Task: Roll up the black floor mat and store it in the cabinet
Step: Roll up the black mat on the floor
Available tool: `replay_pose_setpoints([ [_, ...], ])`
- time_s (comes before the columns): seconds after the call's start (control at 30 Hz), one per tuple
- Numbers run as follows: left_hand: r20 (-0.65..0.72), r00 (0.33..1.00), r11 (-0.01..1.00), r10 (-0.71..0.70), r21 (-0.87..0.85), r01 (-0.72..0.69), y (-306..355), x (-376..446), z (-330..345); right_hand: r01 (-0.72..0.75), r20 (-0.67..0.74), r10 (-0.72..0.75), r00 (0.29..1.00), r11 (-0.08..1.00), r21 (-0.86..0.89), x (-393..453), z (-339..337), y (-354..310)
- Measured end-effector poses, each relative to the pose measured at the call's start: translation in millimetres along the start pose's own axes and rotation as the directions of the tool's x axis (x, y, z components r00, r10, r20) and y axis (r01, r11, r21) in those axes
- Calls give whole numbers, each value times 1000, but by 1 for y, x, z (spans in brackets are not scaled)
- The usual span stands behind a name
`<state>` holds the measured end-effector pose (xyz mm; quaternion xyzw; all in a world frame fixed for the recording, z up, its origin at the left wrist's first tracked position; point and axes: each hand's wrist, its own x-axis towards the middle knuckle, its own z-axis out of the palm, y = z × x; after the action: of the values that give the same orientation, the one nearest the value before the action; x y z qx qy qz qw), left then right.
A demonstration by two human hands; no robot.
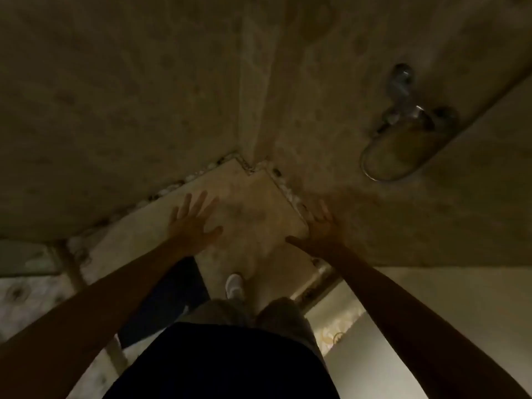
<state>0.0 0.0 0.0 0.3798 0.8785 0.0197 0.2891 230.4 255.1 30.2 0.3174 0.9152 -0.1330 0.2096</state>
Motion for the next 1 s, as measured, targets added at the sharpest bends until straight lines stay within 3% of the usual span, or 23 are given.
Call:
replay_pose_setpoints([
  [0.13, -125, 989, 997, -72, -36, 68, -21, -27, 7, 167, 109, -159, 981, 984, -66, 51, -13, -26],
  [0.23, -171, 958, 970, -228, -120, 210, -37, -51, 13, 299, 149, -278, 949, 944, -141, 88, -18, -59],
  [0.4, -215, 857, 882, -467, -171, 438, -51, -79, 31, 579, 205, -543, 815, 778, -243, 138, -25, -114],
  [0.53, -142, 699, 701, -701, -315, 640, -35, -99, 53, 775, 323, -705, 632, 566, -281, 167, -27, -158],
  [0.7, -71, 513, 486, -855, -453, 747, 8, -121, 93, 903, 437, -795, 421, 320, -287, 184, -17, -211],
  [0.87, 49, 286, 204, -957, -587, 783, 60, -134, 132, 950, 609, -751, 255, 76, -303, 179, 4, -236],
  [1.0, 85, 179, 89, -980, -619, 780, 85, -147, 154, 958, 715, -681, 155, -74, -277, 161, 24, -254],
])
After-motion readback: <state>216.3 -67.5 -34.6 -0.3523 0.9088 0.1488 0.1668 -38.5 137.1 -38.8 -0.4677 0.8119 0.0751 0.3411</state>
